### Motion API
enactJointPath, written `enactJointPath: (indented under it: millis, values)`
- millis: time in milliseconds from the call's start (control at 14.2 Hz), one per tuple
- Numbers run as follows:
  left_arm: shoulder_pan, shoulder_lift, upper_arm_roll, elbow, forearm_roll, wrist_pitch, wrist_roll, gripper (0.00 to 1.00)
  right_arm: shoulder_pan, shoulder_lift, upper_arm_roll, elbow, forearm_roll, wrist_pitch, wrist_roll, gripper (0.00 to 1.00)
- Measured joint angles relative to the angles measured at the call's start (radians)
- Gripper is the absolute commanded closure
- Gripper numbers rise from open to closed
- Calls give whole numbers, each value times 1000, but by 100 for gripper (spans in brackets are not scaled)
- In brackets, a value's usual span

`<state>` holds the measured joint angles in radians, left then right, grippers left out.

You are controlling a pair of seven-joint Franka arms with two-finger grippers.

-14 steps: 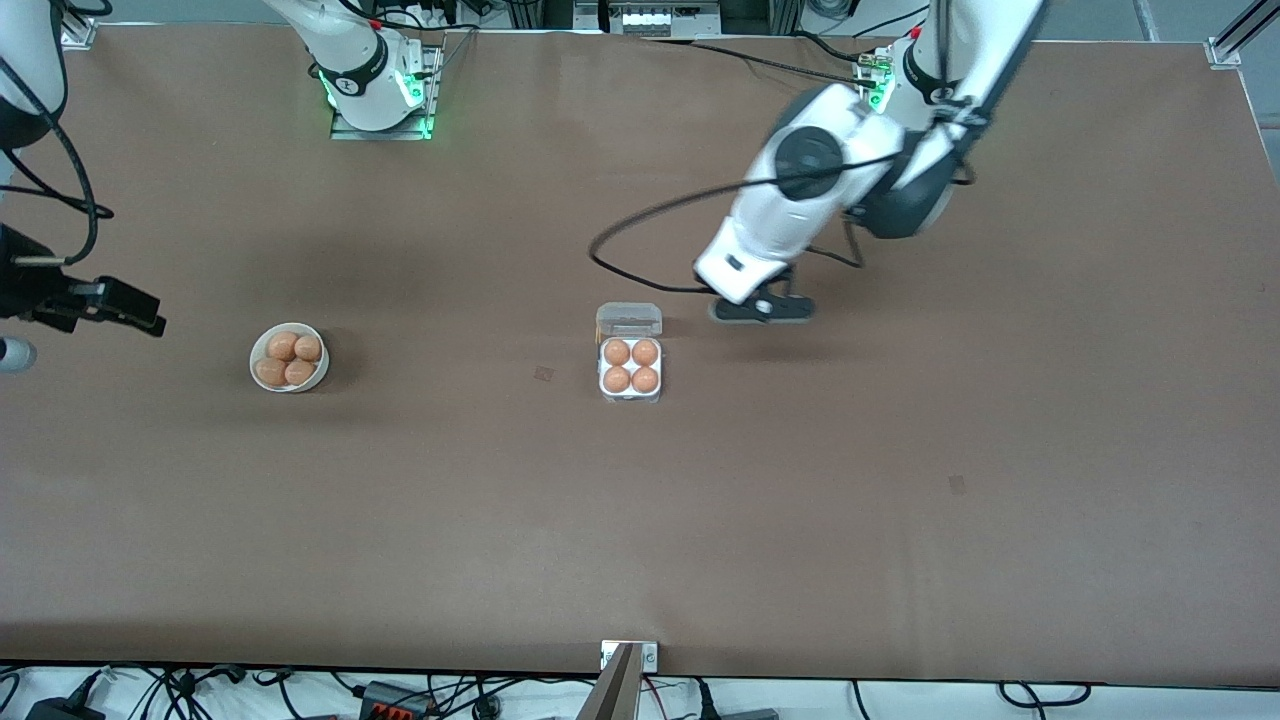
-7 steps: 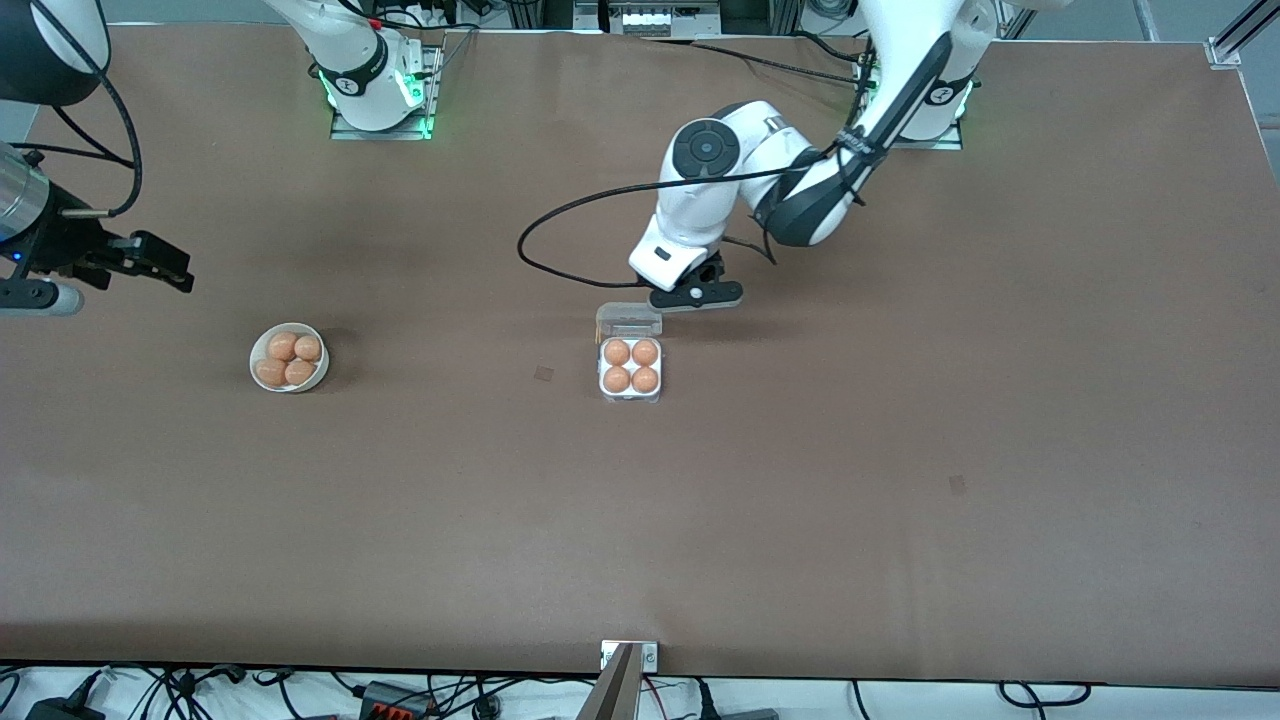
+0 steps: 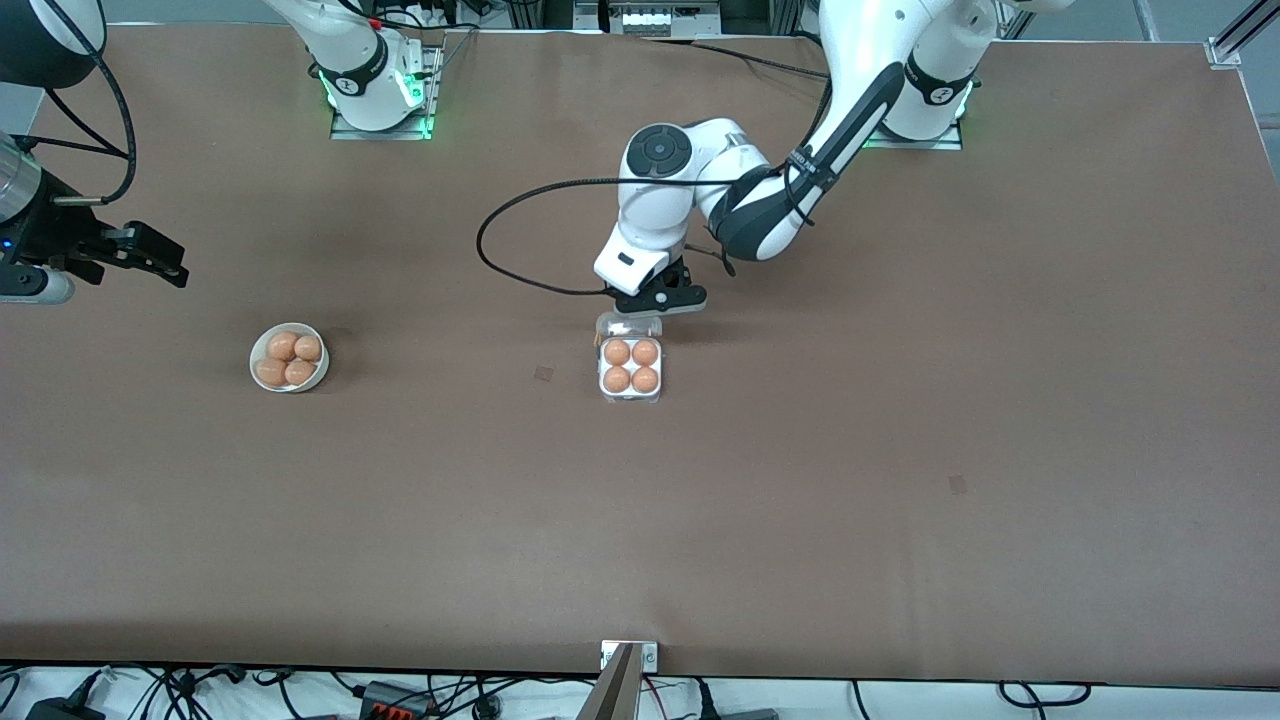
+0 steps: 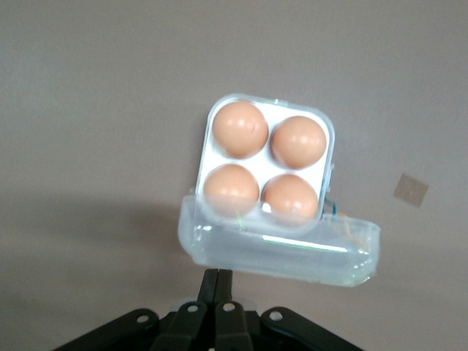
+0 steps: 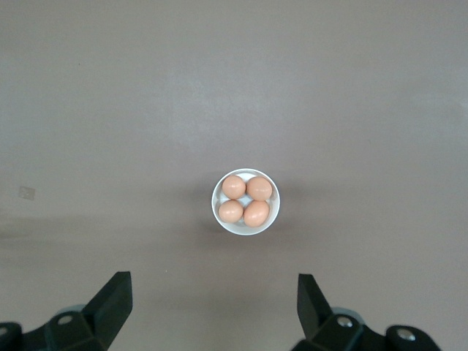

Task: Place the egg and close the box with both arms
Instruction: 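Fold the clear carton lid over the eggs with the left gripper, then press the lid shut and raise the left gripper away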

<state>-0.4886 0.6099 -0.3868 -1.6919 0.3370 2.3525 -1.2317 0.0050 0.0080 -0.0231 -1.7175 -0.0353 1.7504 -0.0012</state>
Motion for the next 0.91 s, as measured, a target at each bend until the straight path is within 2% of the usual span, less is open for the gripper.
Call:
enactJointPath:
  millis: [912]
  values:
    - [3, 5, 6, 21, 3, -1, 0, 99, 0, -2, 5, 28, 0, -1, -1, 0]
